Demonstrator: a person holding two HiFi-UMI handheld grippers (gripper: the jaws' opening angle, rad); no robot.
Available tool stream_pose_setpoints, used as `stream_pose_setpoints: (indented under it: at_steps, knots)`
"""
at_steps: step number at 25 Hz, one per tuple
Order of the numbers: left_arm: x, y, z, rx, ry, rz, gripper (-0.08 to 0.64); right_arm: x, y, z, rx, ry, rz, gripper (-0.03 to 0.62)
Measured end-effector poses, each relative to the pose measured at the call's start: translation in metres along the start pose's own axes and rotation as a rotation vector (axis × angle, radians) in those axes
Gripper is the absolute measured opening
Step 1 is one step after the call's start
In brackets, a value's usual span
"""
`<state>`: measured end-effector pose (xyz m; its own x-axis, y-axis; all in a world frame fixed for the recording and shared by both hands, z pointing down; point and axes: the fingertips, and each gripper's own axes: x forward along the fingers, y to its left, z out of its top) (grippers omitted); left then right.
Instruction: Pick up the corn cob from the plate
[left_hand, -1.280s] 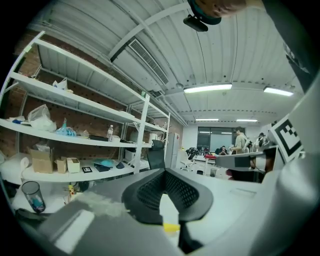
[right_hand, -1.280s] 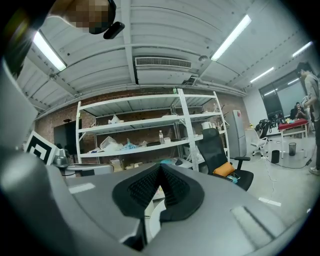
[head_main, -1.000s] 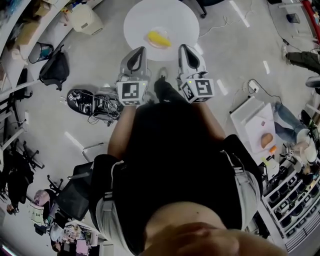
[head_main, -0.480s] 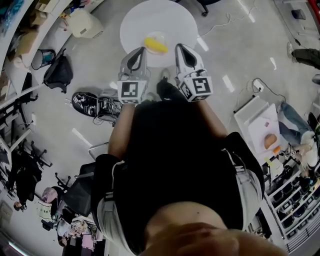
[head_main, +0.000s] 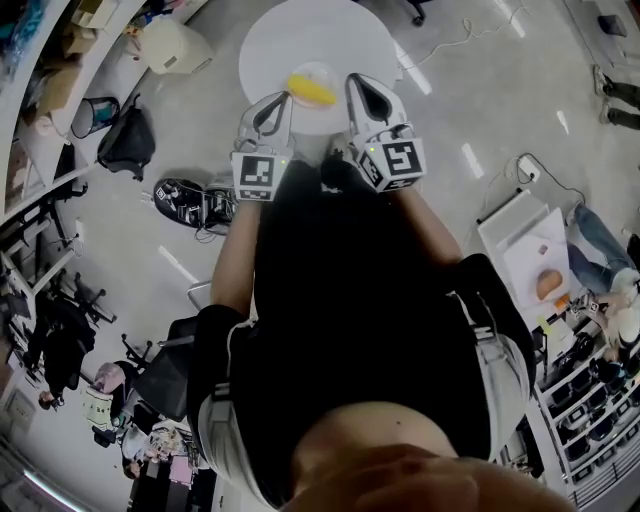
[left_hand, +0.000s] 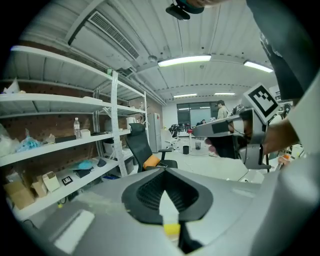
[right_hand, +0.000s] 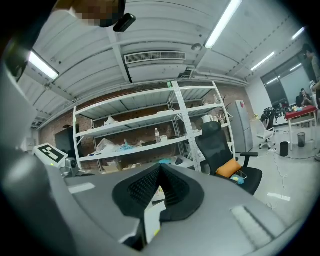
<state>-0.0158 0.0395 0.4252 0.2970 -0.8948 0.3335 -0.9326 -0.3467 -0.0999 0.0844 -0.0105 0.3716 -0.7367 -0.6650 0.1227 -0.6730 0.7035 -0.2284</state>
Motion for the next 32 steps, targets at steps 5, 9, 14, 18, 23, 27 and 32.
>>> stream_pose_setpoints:
  at_steps: [5, 9, 14, 18, 23, 27, 32]
  knots:
    - [0.011, 0.003, -0.011, 0.015, 0.031, -0.045, 0.002, 0.004, -0.007, -0.002, 0.015, 0.001, -0.020, 0.008]
    - [0.019, -0.003, -0.022, 0.091, 0.061, -0.134, 0.002, 0.010, -0.008, -0.002, 0.007, 0.005, -0.050, 0.008]
    - [0.033, -0.009, -0.047, 0.152, 0.134, -0.239, 0.002, 0.015, -0.016, -0.002, 0.010, 0.011, -0.102, 0.008]
    - [0.043, -0.012, -0.065, 0.248, 0.174, -0.314, 0.002, 0.023, -0.020, -0.005, 0.017, 0.015, -0.134, 0.008]
    - [0.054, -0.014, -0.082, 0.376, 0.211, -0.401, 0.002, 0.034, -0.022, -0.005, 0.035, 0.037, -0.172, 0.008]
    - [0.060, -0.010, -0.093, 0.428, 0.240, -0.460, 0.002, 0.043, -0.022, -0.014, 0.033, 0.043, -0.181, 0.008]
    - [0.067, -0.015, -0.109, 0.570, 0.266, -0.529, 0.002, 0.052, -0.026, -0.020, 0.054, 0.062, -0.207, 0.008]
